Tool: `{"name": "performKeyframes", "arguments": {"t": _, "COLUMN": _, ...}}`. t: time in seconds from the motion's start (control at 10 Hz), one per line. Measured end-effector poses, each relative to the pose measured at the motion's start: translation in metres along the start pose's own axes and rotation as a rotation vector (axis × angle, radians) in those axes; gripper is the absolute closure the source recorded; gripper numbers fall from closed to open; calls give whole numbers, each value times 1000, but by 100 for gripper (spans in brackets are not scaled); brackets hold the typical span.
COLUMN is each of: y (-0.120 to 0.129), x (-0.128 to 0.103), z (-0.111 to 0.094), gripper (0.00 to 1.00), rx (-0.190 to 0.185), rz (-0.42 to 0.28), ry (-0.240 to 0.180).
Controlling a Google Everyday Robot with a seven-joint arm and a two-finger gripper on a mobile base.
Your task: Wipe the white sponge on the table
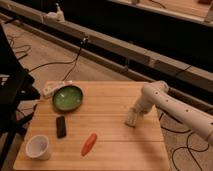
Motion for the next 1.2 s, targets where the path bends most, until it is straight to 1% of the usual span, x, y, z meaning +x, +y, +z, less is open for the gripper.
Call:
{"name": "performKeyframes", "arguments": {"t": 0.2, "y": -10, "x": 13, "z": -6, "gripper": 100, "rx": 18, "rz": 9, "ry": 37}}
{"name": "performKeyframes", "arguments": {"t": 0.4, "y": -25, "x": 5, "z": -11, "gripper": 100, "rx": 34, "rz": -3, "ry": 54}}
{"name": "performKeyframes", "arguments": {"t": 0.5, "y": -31, "x": -6, "z": -10, "gripper": 100, "rx": 38, "rz": -20, "ry": 58}}
{"name": "performKeyframes", "arguments": {"t": 0.6, "y": -35, "x": -20, "z": -6, "gripper": 100, "rx": 35, "rz": -42, "ry": 57}}
{"name": "performKeyframes", "arguments": {"t": 0.8, "y": -34, "x": -45, "z": 1, "gripper": 100, "rx": 27, "rz": -81, "ry": 46}}
{"name": "performKeyframes", "arguments": {"t": 1.0, "y": -20, "x": -68, "z": 10, "gripper": 100, "rx": 4, "rz": -121, "ry": 15}}
{"name": "performKeyframes", "arguments": {"t": 1.1, "y": -13, "x": -73, "z": 12, "gripper": 100, "rx": -6, "rz": -128, "ry": 0}}
{"name": "performKeyframes", "arguments": {"t": 1.2, "y": 0, "x": -71, "z": 13, "gripper": 100, "rx": -21, "rz": -129, "ry": -8}}
